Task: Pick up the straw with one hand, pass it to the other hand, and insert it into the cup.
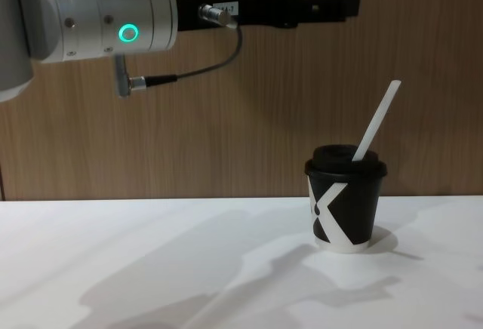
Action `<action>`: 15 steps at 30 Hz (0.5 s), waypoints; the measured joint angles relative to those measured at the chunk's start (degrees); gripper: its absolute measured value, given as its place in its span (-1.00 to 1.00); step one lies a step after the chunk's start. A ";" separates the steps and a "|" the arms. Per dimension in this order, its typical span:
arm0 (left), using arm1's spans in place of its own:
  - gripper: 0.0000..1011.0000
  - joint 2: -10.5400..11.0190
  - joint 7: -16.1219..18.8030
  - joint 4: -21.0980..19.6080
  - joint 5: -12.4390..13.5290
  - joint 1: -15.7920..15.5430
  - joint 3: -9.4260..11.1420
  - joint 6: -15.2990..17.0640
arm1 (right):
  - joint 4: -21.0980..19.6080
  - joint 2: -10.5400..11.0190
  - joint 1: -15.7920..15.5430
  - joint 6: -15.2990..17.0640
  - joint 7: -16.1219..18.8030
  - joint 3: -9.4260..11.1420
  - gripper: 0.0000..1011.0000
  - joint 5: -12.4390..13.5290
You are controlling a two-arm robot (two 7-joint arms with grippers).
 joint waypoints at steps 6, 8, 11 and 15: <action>0.98 -0.08 1.47 -1.17 1.03 1.10 -0.63 -1.30 | -1.12 -0.14 -0.51 3.00 -4.09 0.07 0.98 0.76; 0.98 -0.15 1.86 -1.49 1.30 1.40 -0.81 -1.65 | -1.34 -0.14 -0.69 3.69 -4.97 0.07 0.98 0.95; 0.98 -0.37 2.94 -2.24 2.06 2.10 -1.23 -2.56 | -1.80 -0.07 -1.11 5.06 -6.69 0.06 0.98 1.31; 0.98 -0.59 3.94 -2.99 2.76 2.80 -1.60 -3.35 | -2.40 0.09 -1.74 6.65 -8.61 0.01 0.98 1.78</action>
